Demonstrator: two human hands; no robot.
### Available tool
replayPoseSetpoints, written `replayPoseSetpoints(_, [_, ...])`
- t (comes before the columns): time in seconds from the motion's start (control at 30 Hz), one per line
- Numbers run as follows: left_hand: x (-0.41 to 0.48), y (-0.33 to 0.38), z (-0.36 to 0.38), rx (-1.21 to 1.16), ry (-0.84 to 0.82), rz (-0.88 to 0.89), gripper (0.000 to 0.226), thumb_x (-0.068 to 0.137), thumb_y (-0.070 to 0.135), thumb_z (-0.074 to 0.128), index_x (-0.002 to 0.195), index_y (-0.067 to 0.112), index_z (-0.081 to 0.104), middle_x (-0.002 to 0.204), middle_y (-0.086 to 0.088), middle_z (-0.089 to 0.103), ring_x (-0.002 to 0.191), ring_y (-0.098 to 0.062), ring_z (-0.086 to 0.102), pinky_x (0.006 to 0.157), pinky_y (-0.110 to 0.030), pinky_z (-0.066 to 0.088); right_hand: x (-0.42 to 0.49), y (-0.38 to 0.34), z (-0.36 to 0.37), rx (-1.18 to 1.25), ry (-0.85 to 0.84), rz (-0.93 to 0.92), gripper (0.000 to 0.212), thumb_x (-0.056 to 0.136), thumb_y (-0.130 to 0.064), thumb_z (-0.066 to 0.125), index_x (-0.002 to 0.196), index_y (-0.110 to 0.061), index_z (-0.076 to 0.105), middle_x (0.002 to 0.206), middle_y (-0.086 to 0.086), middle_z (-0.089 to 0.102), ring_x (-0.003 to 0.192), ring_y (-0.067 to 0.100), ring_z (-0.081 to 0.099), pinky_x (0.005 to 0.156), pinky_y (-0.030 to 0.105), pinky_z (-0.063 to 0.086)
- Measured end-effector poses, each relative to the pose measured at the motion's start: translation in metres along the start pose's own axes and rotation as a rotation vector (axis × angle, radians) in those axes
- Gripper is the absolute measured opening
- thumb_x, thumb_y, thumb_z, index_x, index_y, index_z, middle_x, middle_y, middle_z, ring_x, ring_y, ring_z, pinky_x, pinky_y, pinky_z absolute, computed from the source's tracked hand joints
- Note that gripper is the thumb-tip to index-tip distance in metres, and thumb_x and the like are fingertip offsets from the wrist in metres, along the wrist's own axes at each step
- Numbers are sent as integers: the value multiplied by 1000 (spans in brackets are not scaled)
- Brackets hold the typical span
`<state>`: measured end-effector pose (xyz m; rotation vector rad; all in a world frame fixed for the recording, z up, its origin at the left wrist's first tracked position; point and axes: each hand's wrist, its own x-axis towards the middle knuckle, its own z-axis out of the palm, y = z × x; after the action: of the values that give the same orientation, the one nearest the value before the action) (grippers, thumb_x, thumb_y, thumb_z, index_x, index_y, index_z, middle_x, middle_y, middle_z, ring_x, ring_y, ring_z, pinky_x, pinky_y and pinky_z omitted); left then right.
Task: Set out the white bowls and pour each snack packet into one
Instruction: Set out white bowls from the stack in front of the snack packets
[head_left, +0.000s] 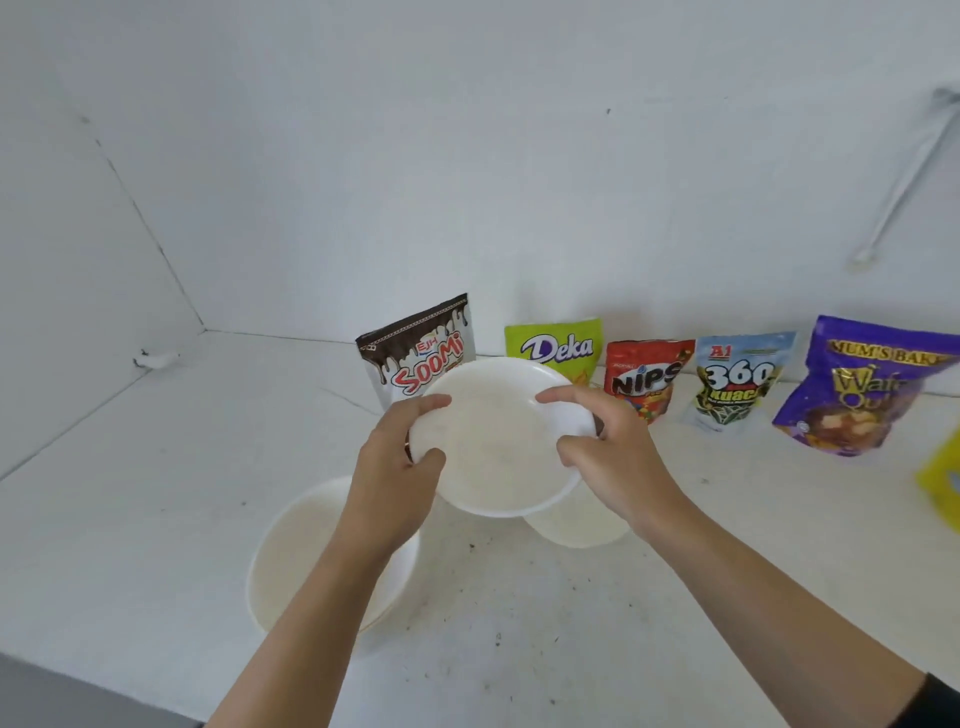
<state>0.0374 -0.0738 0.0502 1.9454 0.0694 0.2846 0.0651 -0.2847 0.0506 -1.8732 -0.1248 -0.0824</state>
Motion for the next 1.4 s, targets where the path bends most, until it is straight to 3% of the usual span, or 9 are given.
replayPoseSetpoints(0.17, [-2, 26, 92, -41, -93, 19, 61, 86, -12, 51, 126, 31, 64, 122, 30, 55, 123, -17, 52, 101, -36, 51, -8, 32, -85, -42, 134, 53, 51, 74, 9, 60, 103, -31, 73, 105, -28, 61, 85, -2, 58, 71, 24, 50])
replayPoseSetpoints(0.23, [-5, 33, 130, -42, -122, -2, 61, 85, -10, 52, 126, 33, 65, 124, 21, 58, 123, -20, 53, 103, -42, 50, -12, 48, -117, -82, 178, 62, 46, 75, 7, 64, 100, -30, 73, 103, -30, 61, 93, -2, 60, 71, 17, 51])
replayPoseSetpoints(0.3, [-10, 38, 166, -31, -147, -17, 61, 86, -9, 53, 126, 35, 65, 124, 16, 59, 122, -21, 53, 102, -42, 50, -15, 66, -146, -123, 213, 77, 44, 75, 7, 66, 99, -29, 73, 103, -25, 62, 93, 1, 59, 65, 7, 46])
replayPoseSetpoints(0.47, [-24, 38, 241, -40, -211, -70, 60, 87, -9, 53, 129, 33, 64, 129, 10, 61, 119, -22, 57, 96, -40, 56, -21, 115, -200, -236, 260, 115, 39, 73, 5, 66, 96, -27, 70, 108, -9, 66, 99, 13, 56, 73, 9, 40])
replayPoseSetpoints(0.63, [-34, 18, 293, 34, -255, -155, 59, 87, -8, 52, 131, 31, 61, 133, 5, 57, 121, -26, 55, 100, -44, 54, -21, 162, -226, -275, 223, 196, 37, 74, 5, 62, 99, -22, 69, 100, -4, 64, 80, 11, 53, 64, 6, 39])
replayPoseSetpoints(0.77, [-34, 5, 313, 87, -241, -233, 58, 89, -9, 51, 134, 27, 59, 131, 6, 53, 116, -20, 50, 101, -36, 50, -14, 192, -224, -266, 134, 287, 44, 80, 4, 60, 116, -21, 67, 117, -4, 59, 103, 13, 49, 82, 18, 42])
replayPoseSetpoints(0.93, [-28, -8, 322, 146, -274, -250, 59, 86, -10, 52, 136, 22, 59, 144, -3, 54, 126, -25, 50, 103, -39, 50, -10, 212, -215, -249, 74, 331, 51, 83, 6, 55, 129, -16, 62, 137, 5, 57, 113, 15, 49, 86, 18, 38])
replayPoseSetpoints(1.2, [-16, -17, 324, 202, -256, -227, 54, 87, -8, 53, 131, 23, 61, 129, 7, 55, 115, -16, 48, 87, -25, 43, 2, 221, -207, -244, 73, 305, 49, 81, 7, 56, 124, -18, 61, 132, 3, 57, 109, 13, 45, 83, 22, 40])
replayPoseSetpoints(1.4, [-18, 1, 314, 354, -333, -81, 42, 102, 21, 58, 142, 32, 51, 162, 1, 36, 150, -18, 30, 118, -34, 28, 3, 209, -209, -411, 128, 145, 36, 85, -8, 68, 119, -19, 63, 132, -1, 57, 127, 20, 43, 96, 22, 30])
